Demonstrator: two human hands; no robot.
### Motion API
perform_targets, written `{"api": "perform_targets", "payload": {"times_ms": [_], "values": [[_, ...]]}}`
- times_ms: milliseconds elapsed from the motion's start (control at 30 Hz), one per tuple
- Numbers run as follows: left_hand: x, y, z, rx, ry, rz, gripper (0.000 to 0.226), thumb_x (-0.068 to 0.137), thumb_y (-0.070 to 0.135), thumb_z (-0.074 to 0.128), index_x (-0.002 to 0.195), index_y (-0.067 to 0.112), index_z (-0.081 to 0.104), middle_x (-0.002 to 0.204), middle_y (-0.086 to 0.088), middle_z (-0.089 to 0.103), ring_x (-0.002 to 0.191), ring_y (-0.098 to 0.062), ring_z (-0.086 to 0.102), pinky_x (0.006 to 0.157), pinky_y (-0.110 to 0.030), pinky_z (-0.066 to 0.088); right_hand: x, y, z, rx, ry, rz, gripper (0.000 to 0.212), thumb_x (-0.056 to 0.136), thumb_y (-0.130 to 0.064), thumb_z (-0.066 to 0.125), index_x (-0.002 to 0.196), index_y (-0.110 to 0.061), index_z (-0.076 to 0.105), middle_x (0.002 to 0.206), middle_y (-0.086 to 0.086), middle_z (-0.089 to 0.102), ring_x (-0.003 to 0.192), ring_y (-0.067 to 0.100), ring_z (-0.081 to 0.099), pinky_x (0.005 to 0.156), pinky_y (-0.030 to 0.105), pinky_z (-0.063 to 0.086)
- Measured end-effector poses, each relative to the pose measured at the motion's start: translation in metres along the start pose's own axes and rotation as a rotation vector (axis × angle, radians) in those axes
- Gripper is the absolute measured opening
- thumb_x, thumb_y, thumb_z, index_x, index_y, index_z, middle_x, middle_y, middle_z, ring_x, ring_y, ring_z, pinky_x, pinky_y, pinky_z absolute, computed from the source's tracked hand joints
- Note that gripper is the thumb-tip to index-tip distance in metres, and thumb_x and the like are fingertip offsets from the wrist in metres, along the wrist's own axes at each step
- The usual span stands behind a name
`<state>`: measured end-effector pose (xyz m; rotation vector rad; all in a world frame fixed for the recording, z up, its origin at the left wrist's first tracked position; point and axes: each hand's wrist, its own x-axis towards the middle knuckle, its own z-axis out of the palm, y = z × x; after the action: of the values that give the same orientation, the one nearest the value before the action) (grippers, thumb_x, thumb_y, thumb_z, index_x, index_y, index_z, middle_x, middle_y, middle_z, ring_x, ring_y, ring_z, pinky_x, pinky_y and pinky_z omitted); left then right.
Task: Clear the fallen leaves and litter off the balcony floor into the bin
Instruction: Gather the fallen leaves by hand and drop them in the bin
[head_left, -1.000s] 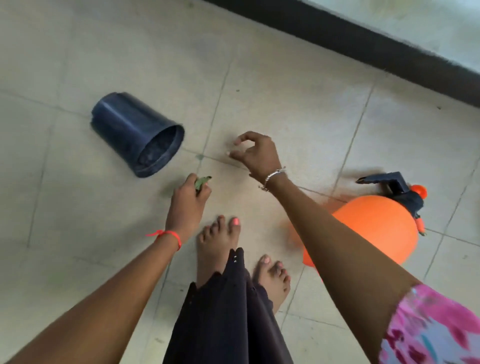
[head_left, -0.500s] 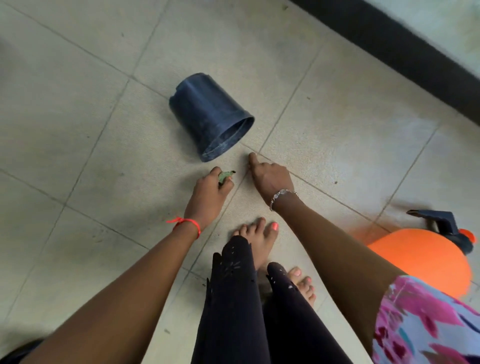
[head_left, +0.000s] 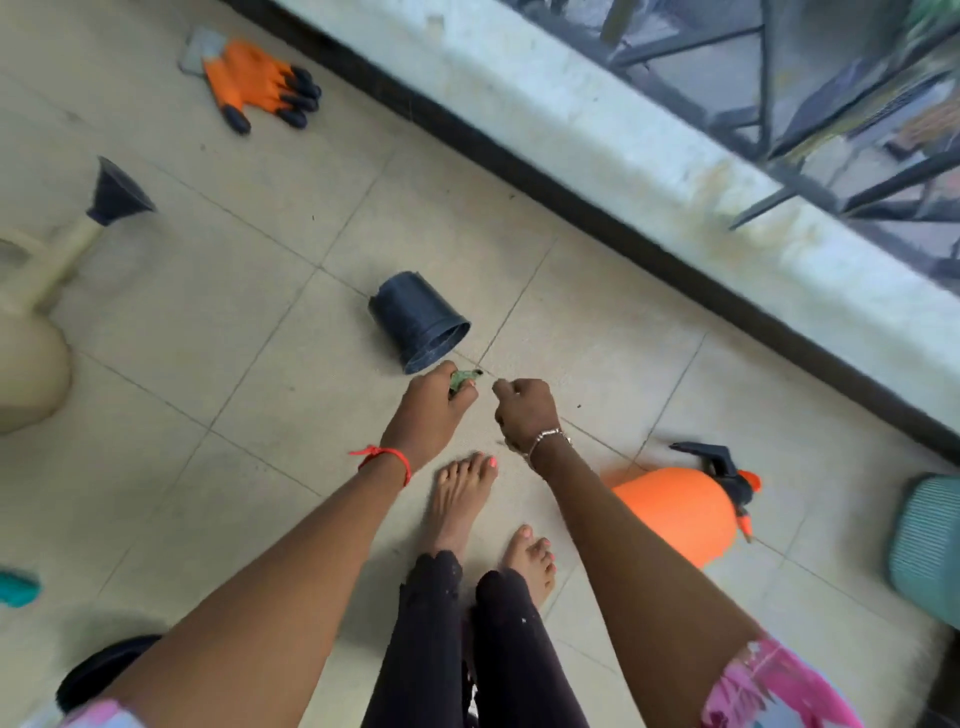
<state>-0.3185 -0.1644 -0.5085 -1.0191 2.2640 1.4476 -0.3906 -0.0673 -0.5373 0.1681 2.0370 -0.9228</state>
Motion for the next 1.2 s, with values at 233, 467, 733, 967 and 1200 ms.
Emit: {"api": "perform_targets", "payload": {"times_ms": [233,467,733,967,1200], "values": [[-0.08,0.1,0.017,0.131,-0.134,0.177,0.02,0.094,0.015,0.048,0.077,0.006,0.043,0.059,-0.001,0.04,0.054,-0.015,0.035,0.047,-0.023,0.026,-0.118,-0.002,-0.085,0.593,0.096,0.159,0.031,0.086,-0.01,0.047,0.057,-0.012,0.038,0.042,0.001,0.031,0.028,0.012,0.022,0.037,0.011,0.019],[-0.199,0.157,0.11,0.301,-0.442,0.372,0.016,0.093,0.01,0.049,0.077,0.006,0.049,0.078,-0.028,0.058,0.075,-0.04,0.052,0.056,-0.03,0.019,-0.234,0.103,-0.156,1.006,0.401,0.169,0.05,0.088,-0.007,0.047,0.039,-0.015,0.043,0.027,-0.005,0.03,0.021,0.012,0.026,0.038,0.015,0.022],[-0.373,0.143,0.258,0.525,-0.802,0.55,0.029,0.093,0.015,0.05,0.066,0.015,0.038,0.078,-0.026,0.055,0.067,-0.03,0.043,0.057,-0.031,0.019,-0.394,0.287,-0.196,1.56,0.711,0.221,0.034,0.084,-0.005,0.046,0.053,-0.013,0.035,0.033,-0.005,0.026,0.027,0.01,0.017,0.037,0.01,0.017],[-0.547,0.069,0.39,0.74,-1.156,0.648,0.032,0.092,0.016,0.05,0.063,0.017,0.037,0.059,0.0,0.041,0.065,-0.023,0.039,0.055,-0.032,0.021,-0.534,0.486,-0.149,1.957,1.014,0.301,0.03,0.086,-0.007,0.043,0.057,-0.014,0.035,0.036,-0.005,0.025,0.027,0.007,0.015,0.036,0.007,0.015],[-0.693,-0.03,0.49,0.866,-1.345,0.68,0.029,0.091,0.016,0.052,0.064,0.01,0.044,0.066,-0.009,0.048,0.067,-0.021,0.039,0.056,-0.029,0.019,-0.635,0.648,-0.083,2.146,1.223,0.479,0.033,0.088,-0.011,0.042,0.057,-0.014,0.035,0.032,-0.006,0.027,0.023,0.007,0.017,0.033,0.006,0.015]]}}
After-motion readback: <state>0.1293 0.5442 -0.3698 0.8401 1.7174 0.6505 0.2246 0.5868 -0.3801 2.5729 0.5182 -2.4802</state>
